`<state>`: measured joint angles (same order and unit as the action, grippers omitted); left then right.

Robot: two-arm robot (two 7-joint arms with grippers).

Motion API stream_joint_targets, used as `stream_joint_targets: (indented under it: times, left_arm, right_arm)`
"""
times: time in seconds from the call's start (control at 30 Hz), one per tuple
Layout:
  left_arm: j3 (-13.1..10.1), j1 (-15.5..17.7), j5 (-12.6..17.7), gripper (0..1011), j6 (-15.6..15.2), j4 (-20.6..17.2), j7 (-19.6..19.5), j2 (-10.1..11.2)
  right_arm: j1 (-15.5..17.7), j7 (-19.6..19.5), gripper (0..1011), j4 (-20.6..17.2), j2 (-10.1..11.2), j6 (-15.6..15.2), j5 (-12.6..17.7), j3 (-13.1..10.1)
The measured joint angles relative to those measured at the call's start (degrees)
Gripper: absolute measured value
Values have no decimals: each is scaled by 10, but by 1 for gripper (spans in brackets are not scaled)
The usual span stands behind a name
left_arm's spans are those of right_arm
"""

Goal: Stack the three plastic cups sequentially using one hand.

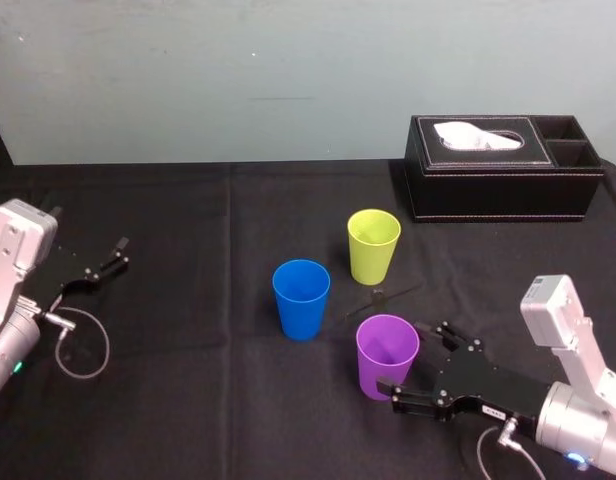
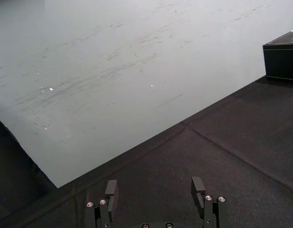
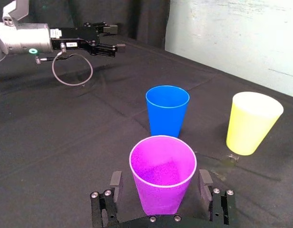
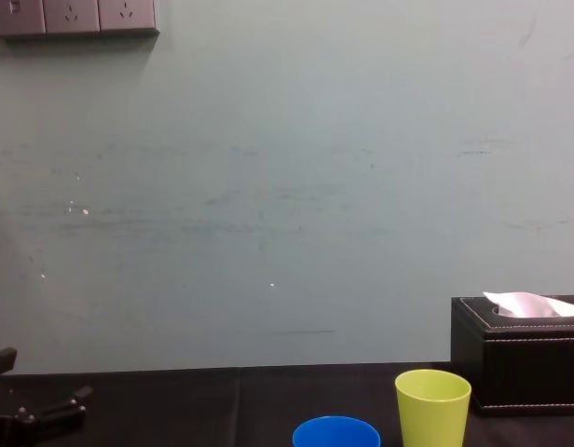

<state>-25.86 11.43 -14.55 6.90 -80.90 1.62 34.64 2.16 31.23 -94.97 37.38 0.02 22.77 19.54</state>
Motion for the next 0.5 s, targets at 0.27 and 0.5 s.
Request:
stream_joint_targets:
  times: [0.27, 0.5]
  left_arm:
    - [0, 0, 0, 1010, 0, 0, 0, 0]
    - [0, 0, 0, 1010, 0, 0, 0, 0]
  right_arm:
    - [-10, -5, 1000, 8, -10, -6, -2, 8]
    - [-20, -10, 1000, 16, -19, -12, -5, 15]
